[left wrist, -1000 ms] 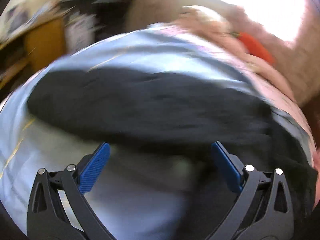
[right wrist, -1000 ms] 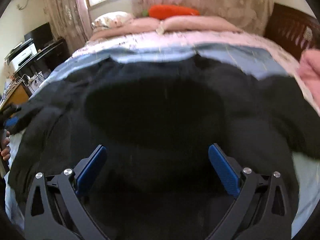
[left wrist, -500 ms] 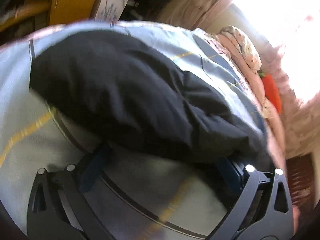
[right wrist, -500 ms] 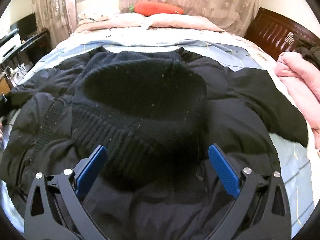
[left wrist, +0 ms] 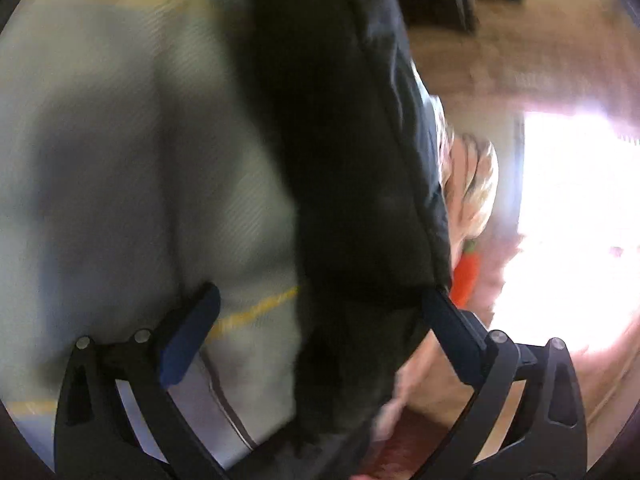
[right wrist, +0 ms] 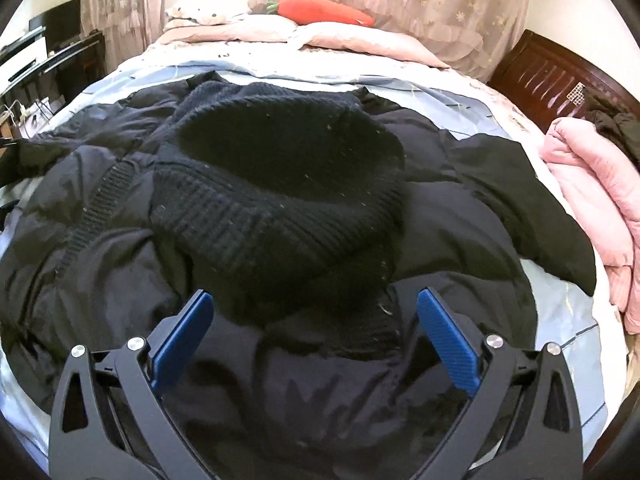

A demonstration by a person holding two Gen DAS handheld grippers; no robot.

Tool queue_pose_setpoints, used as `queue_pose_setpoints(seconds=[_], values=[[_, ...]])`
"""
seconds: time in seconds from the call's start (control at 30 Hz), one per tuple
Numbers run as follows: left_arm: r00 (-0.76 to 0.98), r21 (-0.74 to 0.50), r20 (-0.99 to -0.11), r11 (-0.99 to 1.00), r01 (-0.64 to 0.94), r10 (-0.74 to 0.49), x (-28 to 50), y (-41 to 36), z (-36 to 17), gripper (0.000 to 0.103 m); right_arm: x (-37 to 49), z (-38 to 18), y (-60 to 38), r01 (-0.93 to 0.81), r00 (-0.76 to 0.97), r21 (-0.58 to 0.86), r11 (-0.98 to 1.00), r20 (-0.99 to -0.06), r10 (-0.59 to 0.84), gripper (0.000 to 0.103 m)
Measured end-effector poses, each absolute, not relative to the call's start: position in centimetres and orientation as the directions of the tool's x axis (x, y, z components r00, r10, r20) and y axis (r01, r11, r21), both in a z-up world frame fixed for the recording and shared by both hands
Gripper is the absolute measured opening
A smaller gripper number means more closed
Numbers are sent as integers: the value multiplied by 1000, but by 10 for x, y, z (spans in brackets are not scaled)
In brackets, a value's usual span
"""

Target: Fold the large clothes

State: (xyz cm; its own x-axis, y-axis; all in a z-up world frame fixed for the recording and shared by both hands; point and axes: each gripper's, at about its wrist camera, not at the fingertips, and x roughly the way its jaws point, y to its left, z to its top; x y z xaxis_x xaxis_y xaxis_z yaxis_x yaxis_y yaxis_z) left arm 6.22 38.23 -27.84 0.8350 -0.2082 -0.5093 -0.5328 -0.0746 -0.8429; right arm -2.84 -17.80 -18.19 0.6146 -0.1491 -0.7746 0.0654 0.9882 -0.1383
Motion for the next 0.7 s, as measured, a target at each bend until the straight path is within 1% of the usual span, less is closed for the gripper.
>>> queue_pose_setpoints(seconds=[0.07,0.13,0.3,0.4,0.43,0.47,0.5,0.53,0.57,0.6,0.63,0.7], values=[[870,-868,-453,-126,-480,-194,52,376,-282,101,-29,-185,-185,78,603,-134,988,-782,-154,102],[885,-888,-421,-107,-447,-198,52,374,-278,101,-28,-191,-192,93,580,-130,987,-798,-160,102],[891,-895,-428,-66,-441,-149,47,375,-261,101,-28,-200,-200,109,557,-114,987,-816,-156,102],[839,-841,-534,-36,-540,-106,58,386,-257,101,-27,-204,-198,104,555,-112,988,-818,-151,102],[843,-843,-527,-55,-535,-110,64,389,-260,101,-27,-205,-197,101,551,-113,988,-821,-150,102],[860,-857,-499,-90,-508,-103,69,396,-266,99,-27,-206,-195,94,550,-116,989,-822,-149,102],[864,-858,-499,-104,-504,-74,74,398,-271,86,-27,-206,-194,87,552,-120,989,-821,-148,102],[835,-832,-548,-77,-550,-39,81,401,-270,23,-29,-207,-191,72,557,-133,989,-817,-150,102],[811,-811,-584,-22,-585,-44,90,403,-269,13,-29,-207,-189,64,559,-143,988,-815,-154,102],[784,-786,-618,44,-616,-61,104,405,-268,11,-30,-207,-188,56,561,-156,986,-812,-161,102],[776,-777,-629,70,-625,-54,110,405,-265,8,-31,-207,-188,50,564,-171,984,-808,-169,102],[762,-757,-647,120,-642,1,111,398,-248,4,-32,-207,-191,51,568,-177,983,-804,-174,102]])
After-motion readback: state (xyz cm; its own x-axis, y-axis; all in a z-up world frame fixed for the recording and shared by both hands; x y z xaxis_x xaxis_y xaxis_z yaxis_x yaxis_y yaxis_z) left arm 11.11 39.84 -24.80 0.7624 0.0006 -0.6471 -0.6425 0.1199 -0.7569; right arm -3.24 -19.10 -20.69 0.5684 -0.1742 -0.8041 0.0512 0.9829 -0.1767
